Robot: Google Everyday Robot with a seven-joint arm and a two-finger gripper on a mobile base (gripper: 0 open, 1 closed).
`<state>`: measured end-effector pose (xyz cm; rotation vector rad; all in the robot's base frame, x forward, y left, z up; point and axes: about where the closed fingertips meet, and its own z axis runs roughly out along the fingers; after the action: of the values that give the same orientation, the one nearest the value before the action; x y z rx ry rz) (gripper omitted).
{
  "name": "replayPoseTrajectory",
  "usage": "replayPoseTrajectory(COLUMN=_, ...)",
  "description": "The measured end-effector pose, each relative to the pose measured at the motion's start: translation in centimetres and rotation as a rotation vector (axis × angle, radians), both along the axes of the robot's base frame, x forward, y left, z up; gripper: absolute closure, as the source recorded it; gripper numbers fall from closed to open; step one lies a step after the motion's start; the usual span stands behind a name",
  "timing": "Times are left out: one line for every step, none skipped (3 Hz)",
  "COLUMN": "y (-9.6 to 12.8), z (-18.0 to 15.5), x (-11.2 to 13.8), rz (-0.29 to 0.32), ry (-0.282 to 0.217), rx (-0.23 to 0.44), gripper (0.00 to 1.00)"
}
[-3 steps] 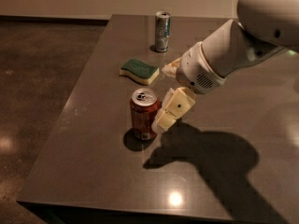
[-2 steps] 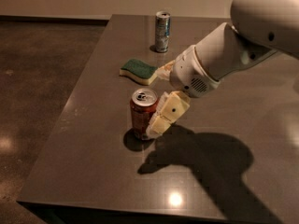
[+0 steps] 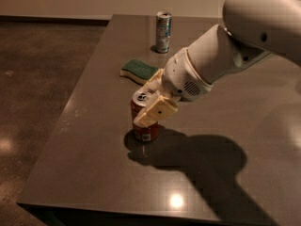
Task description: Knock coke can over
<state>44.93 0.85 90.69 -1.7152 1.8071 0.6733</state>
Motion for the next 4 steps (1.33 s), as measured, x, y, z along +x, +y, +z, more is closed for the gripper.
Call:
replayPoseTrajectory(y=0.4, z=0.1, x=-0.3, rz=0.013, ry=0.005, rx=0.005, gripper=0.71)
replayPoseTrajectory(y=-1.0, z=0.9, x=0.4, rz=-0.015, ry=0.007, rx=-0.025, gripper=0.94)
replayPoseTrajectory(y=-3.3, z=2.1, x=1.7, rz=-0.056, ry=0.01, rx=-0.104, gripper=1.0)
replayPoseTrajectory(y=-5.7, z=2.7, x=3.0, rz=-0.095, ry=0.003, rx=-0.255, gripper=1.0)
